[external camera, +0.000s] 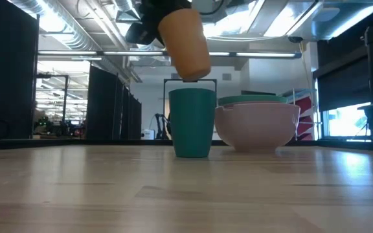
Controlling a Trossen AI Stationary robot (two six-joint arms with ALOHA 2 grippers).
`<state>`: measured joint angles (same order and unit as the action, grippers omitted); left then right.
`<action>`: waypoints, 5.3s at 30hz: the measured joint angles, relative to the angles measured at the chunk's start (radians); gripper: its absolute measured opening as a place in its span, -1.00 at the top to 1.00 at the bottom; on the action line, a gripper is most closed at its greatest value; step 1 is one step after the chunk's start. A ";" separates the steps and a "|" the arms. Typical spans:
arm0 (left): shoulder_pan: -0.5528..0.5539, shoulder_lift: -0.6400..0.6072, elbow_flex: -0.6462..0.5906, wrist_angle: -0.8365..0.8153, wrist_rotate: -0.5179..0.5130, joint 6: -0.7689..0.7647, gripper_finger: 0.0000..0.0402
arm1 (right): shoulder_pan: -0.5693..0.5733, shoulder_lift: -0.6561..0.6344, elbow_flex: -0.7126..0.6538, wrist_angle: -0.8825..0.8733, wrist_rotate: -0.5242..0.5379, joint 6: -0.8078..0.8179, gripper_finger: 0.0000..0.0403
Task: Nest bowls inside each other
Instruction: Stack the yellow cup on top of the teal cup, then adjust the bowls closer to the center of the table
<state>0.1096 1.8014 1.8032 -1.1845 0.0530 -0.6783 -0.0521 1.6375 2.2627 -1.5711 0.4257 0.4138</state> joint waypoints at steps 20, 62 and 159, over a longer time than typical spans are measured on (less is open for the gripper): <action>-0.011 0.060 -0.007 -0.007 -0.011 0.044 1.00 | 0.000 0.000 0.000 0.000 -0.001 0.000 0.63; -0.058 0.173 -0.013 0.007 0.013 0.085 1.00 | 0.000 0.000 0.000 0.000 -0.001 0.000 0.63; -0.147 -0.330 -0.012 0.356 -0.060 0.324 0.49 | 0.414 -0.209 0.001 0.212 0.088 0.053 0.63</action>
<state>-0.0373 1.4715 1.7916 -0.8282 -0.0071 -0.3546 0.3621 1.4288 2.2635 -1.3586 0.5139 0.4665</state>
